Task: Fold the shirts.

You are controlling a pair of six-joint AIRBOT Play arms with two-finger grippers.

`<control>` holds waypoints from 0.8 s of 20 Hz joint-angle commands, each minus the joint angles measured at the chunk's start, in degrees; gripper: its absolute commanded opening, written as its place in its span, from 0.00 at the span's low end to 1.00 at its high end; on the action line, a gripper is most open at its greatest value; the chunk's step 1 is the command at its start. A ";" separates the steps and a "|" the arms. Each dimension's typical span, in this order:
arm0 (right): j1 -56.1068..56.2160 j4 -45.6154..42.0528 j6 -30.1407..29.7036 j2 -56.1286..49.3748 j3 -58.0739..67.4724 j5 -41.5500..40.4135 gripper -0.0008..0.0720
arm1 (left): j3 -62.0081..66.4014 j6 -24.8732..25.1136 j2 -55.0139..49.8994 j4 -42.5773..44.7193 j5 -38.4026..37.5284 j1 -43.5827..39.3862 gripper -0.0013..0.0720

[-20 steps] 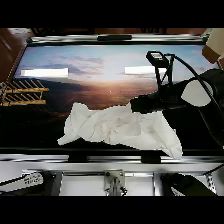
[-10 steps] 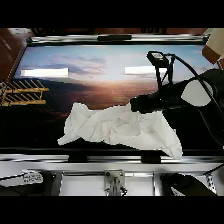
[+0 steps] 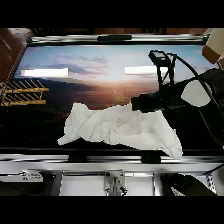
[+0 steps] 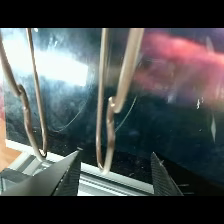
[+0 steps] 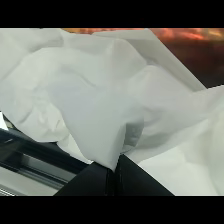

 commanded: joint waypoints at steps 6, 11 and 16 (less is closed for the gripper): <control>-0.02 -2.51 0.24 -0.02 -0.02 0.00 0.08 | -2.73 1.25 -2.25 0.85 3.85 3.26 0.71; 0.00 -2.51 0.24 -0.02 -0.02 0.00 0.08 | -2.73 2.73 -3.06 0.79 6.73 3.21 0.66; 0.00 -2.49 0.26 -0.02 -0.02 0.00 0.08 | -2.75 2.75 -4.76 0.66 6.71 3.30 0.64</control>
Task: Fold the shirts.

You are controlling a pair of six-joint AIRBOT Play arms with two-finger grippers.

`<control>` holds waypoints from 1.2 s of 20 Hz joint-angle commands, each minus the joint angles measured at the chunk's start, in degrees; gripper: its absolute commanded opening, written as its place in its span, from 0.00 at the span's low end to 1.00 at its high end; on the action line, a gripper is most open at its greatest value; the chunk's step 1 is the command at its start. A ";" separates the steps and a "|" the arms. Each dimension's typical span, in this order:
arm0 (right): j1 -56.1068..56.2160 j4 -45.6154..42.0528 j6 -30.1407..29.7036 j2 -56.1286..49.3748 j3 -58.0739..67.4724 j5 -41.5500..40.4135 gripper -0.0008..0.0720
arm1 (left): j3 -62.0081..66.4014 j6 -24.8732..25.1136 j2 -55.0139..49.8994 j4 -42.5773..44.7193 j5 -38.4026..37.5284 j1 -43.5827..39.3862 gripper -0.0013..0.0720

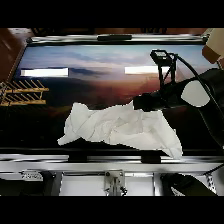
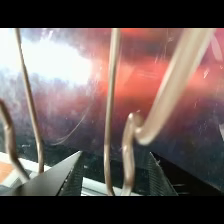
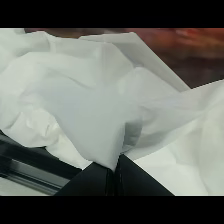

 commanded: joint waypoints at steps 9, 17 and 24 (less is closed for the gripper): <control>-0.02 -0.04 0.02 -0.02 -0.02 -0.02 0.08 | 0.00 0.81 -2.56 -0.07 -0.61 0.00 0.07; -0.02 -0.48 -0.35 0.00 -0.02 -0.07 0.08 | 0.00 -0.94 1.88 -0.04 -0.98 -5.53 0.07; -0.02 -1.14 -1.27 0.00 -0.02 -0.04 0.08 | 3.08 -3.02 9.64 -0.02 -1.25 -7.78 0.07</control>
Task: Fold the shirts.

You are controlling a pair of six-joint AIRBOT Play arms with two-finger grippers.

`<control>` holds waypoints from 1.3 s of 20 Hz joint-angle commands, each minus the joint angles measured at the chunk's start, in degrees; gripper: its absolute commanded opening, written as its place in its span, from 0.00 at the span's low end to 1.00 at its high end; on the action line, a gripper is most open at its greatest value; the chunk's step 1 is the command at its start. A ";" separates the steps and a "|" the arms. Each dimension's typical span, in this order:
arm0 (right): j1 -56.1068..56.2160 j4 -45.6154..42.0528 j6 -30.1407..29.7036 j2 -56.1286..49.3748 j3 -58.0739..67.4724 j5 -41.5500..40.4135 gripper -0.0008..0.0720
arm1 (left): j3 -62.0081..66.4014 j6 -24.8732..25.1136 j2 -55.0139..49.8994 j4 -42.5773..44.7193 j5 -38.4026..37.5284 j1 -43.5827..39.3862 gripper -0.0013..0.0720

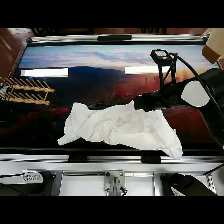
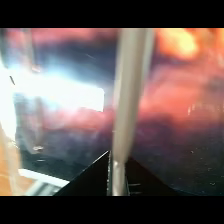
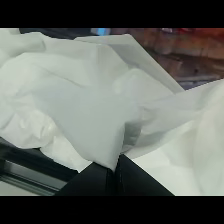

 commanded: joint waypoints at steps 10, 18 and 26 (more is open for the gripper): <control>-0.02 -3.32 0.61 0.13 -0.02 -0.39 0.08 | 5.44 -8.09 14.47 -2.51 -4.50 -9.35 0.07; -0.02 -5.44 -0.57 1.20 0.00 2.95 0.08 | 5.44 -20.87 22.88 -2.49 -13.49 -30.38 0.07; -0.02 -15.87 -0.50 2.01 0.00 3.50 0.08 | 4.55 -22.21 30.08 -3.23 -34.73 -62.84 0.07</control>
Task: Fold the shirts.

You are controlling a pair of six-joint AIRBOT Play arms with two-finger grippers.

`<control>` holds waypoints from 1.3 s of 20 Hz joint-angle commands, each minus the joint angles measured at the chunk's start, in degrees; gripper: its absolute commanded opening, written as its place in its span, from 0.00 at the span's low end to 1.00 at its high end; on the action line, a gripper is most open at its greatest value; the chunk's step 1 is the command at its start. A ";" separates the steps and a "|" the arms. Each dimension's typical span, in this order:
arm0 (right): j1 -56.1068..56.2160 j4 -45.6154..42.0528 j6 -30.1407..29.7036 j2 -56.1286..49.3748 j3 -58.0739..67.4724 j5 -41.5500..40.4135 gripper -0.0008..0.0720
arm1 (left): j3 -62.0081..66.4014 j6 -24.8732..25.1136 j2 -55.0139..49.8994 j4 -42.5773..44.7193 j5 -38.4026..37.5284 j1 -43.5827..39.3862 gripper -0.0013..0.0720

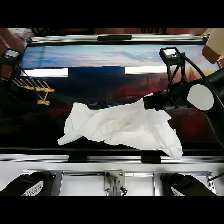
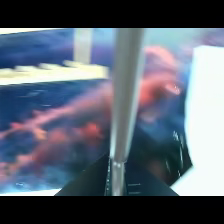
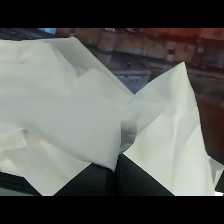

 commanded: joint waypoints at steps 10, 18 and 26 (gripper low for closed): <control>-0.02 -5.99 -2.05 0.55 -0.02 0.76 0.08 | -16.85 -21.68 17.33 1.92 -24.02 -60.83 0.06; 0.00 -4.17 -3.13 1.70 0.00 0.74 0.08 | -17.18 -27.02 12.07 8.24 -21.92 -67.67 0.06; 0.00 9.81 -7.23 11.04 0.00 -4.35 0.08 | -17.16 -26.01 3.08 6.86 -6.58 -64.76 0.06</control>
